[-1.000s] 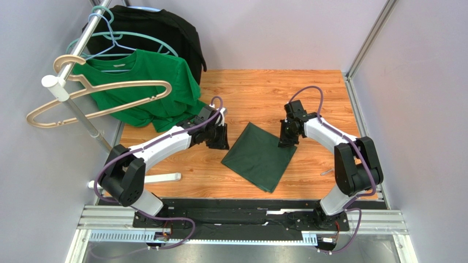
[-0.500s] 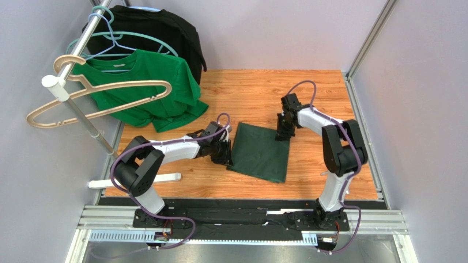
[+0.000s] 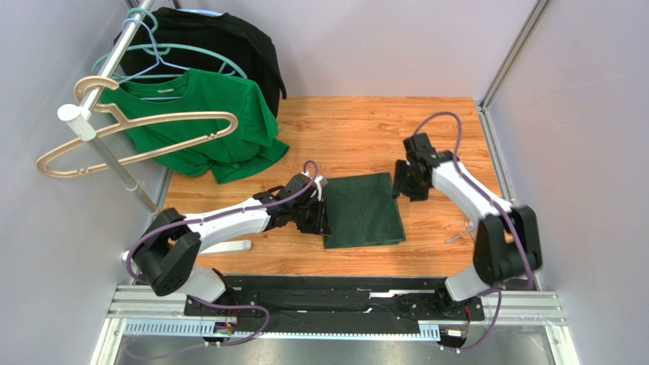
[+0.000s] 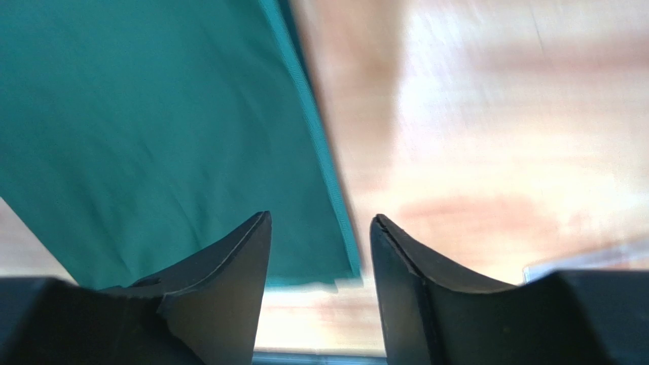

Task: Fold the napkin into a case and place the utensils inside
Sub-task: Smooth out the square-folded napkin at the center of the board, then pick up the top corner of the square-folded napkin from the center of the board.

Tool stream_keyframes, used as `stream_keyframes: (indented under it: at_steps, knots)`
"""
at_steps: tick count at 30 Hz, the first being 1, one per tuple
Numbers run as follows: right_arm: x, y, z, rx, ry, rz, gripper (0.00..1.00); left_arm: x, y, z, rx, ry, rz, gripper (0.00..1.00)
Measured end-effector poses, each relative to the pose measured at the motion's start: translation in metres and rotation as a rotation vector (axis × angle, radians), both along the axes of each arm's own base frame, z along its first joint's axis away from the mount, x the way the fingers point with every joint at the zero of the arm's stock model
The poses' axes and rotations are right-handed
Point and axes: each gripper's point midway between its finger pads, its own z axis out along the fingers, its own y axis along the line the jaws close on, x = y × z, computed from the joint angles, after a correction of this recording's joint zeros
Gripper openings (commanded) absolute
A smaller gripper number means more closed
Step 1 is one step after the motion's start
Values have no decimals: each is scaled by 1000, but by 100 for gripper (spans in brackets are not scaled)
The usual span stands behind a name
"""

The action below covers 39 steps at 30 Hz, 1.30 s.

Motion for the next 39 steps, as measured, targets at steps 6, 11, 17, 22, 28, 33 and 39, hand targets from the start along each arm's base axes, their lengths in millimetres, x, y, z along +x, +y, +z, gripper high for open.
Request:
stream_keyframes:
  at_steps: [6,11,17,22,28,33,39]
  knots:
    - [-71,-17,-18,36,88,-112,34,14,-12,32,-40,-62,-14,30]
    - [-111,-19,-50,36,219,-184,28,26,-24,23,-18,-68,-43,29]
    - [-108,-14,-52,38,198,-220,27,18,-20,-6,29,-2,-60,28]
    - [-107,-10,-58,49,192,-240,27,16,-20,-8,23,2,-65,28]
    - [-109,-9,-65,49,207,-257,29,17,-21,-7,19,-3,-66,28]
    - [-110,-9,-66,49,207,-262,27,17,-21,-8,19,-3,-66,28]
    - [-108,-7,-66,62,198,-269,17,15,-20,-10,21,2,-67,28]
